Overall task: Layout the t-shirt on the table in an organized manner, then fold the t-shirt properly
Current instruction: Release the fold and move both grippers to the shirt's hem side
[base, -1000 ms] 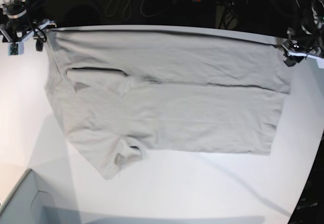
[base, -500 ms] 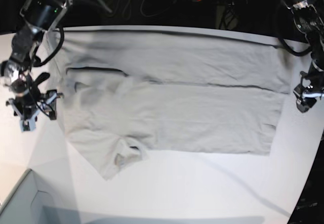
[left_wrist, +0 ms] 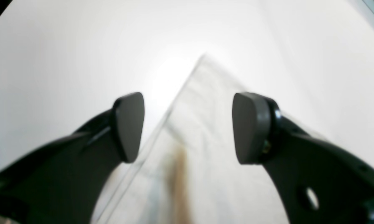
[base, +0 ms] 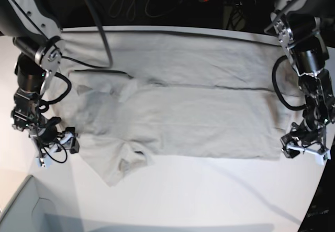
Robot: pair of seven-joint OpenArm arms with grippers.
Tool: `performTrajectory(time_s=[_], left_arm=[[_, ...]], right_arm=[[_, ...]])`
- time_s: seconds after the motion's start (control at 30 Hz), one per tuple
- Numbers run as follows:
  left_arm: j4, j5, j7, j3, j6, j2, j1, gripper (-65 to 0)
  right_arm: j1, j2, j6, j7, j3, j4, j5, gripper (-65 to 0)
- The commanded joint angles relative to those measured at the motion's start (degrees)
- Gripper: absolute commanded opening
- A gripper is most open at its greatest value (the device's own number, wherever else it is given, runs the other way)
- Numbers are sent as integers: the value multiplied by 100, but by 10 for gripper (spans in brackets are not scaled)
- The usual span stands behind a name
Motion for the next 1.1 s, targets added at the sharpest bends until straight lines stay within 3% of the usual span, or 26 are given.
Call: performTrajectory(time_s=[0.0, 0.23, 0.47, 0.6, 0.8, 0.87, 0.93, 1.07], left_arm=[[-89, -3, -213, 114, 30, -159, -165, -222], [-1645, -3, -1224, 694, 3, -370, -517, -222], [-2620, -29, -2112, 1301, 3, -493, -675, -222], [-2884, -12, -2393, 1608, 3, -502, -675, -222], [-3042, -3, -2578, 1819, 3, -493, -684, -224], [-3042, -3, -2569, 1855, 3, -484, -666, -226], [-3042, -3, -2569, 1855, 3, -475, -649, -261], [-3104, -3, -2578, 1846, 3, -475, -640, -447]], right_arm=[[153, 131, -180, 206, 2, -120, 55, -250], [30, 193, -681, 830, 2, -709, 55, -250], [-260, 166, -716, 821, -570, -717, 55, -265], [-418, 114, -716, 848, -886, -717, 55, -380], [-471, 70, -725, 848, -895, -709, 55, -648], [-471, 70, -725, 848, -904, -709, 55, -650], [-471, 70, -725, 848, -904, -709, 55, -650], [-462, 79, -725, 848, -913, -709, 55, -650]])
